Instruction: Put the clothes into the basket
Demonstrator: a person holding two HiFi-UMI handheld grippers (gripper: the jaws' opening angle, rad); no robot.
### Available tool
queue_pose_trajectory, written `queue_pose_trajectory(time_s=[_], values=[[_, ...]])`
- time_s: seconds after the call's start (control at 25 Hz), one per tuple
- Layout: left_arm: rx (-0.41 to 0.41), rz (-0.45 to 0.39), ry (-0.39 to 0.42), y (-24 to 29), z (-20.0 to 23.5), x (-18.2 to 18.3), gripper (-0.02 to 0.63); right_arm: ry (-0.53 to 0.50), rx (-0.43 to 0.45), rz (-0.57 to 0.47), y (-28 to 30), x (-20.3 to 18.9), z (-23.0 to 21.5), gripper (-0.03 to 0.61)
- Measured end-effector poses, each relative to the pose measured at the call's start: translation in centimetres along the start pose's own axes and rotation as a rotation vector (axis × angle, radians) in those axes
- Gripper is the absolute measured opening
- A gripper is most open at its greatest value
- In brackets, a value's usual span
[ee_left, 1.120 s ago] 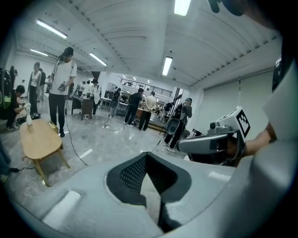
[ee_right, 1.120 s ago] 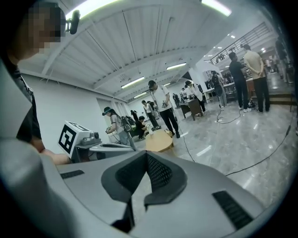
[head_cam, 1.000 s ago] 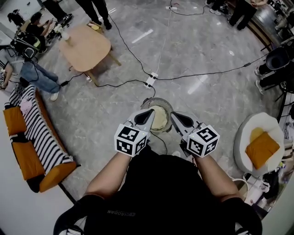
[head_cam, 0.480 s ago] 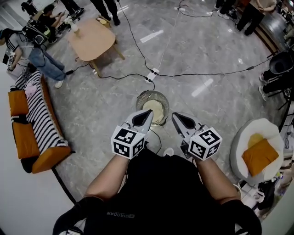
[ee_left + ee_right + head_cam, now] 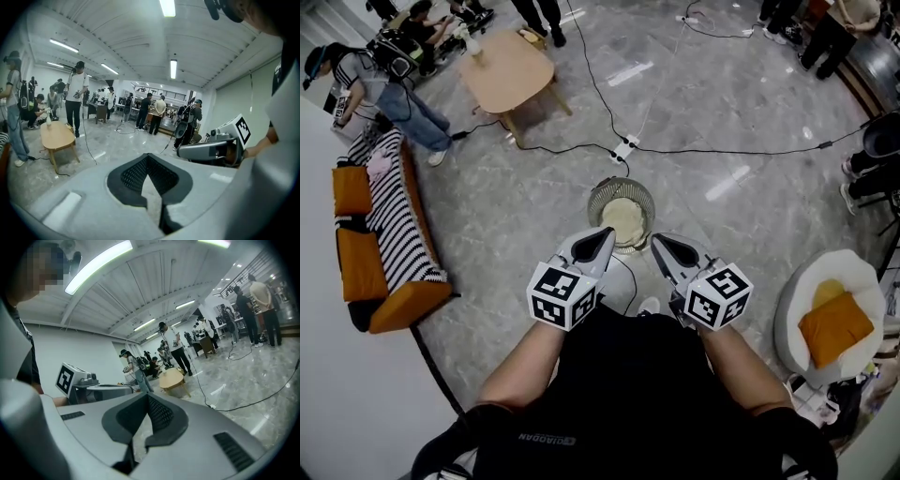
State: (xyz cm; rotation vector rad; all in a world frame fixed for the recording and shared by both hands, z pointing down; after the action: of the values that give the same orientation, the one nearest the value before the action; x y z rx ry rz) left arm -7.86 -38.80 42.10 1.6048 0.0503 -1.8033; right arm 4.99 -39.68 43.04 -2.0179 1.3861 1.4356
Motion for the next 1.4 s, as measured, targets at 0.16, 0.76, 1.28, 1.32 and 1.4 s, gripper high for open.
queue_pose_trajectory(time_s=[0.16, 0.76, 1.28, 1.32, 1.4], values=[[-0.024, -0.008, 0.029, -0.9, 0.6, 0.7, 0.003, -0.030, -0.010, -0.020, 0.3, 0.4, 1.5, 0.014], [-0.123, 0.033, 0.103, -5.2, 5.6, 1.4, 0.003, 0.036, -0.105, -0.090, 5.5, 1.2, 6.0, 0.014], [-0.123, 0.009, 0.065, -6.4, 7.0, 0.7, 0.003, -0.017, -0.125, -0.046, 6.9, 0.7, 7.4, 0.014], [-0.123, 0.009, 0.065, -6.4, 7.0, 0.6, 0.003, -0.017, -0.128, -0.044, 6.9, 0.6, 7.4, 0.014], [-0.123, 0.009, 0.067, -6.5, 7.0, 0.6, 0.003, -0.014, -0.134, -0.042, 6.9, 0.3, 7.4, 0.014]])
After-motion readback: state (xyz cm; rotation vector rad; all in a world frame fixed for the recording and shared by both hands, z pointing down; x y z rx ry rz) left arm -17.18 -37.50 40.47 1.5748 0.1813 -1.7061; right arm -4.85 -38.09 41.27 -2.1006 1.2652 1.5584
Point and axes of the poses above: the fingertips, and each gripper's own axes: y forward along the fingers, z to its left, x out of its top, the point moved 4 cm from there along -y, backward along the fingers
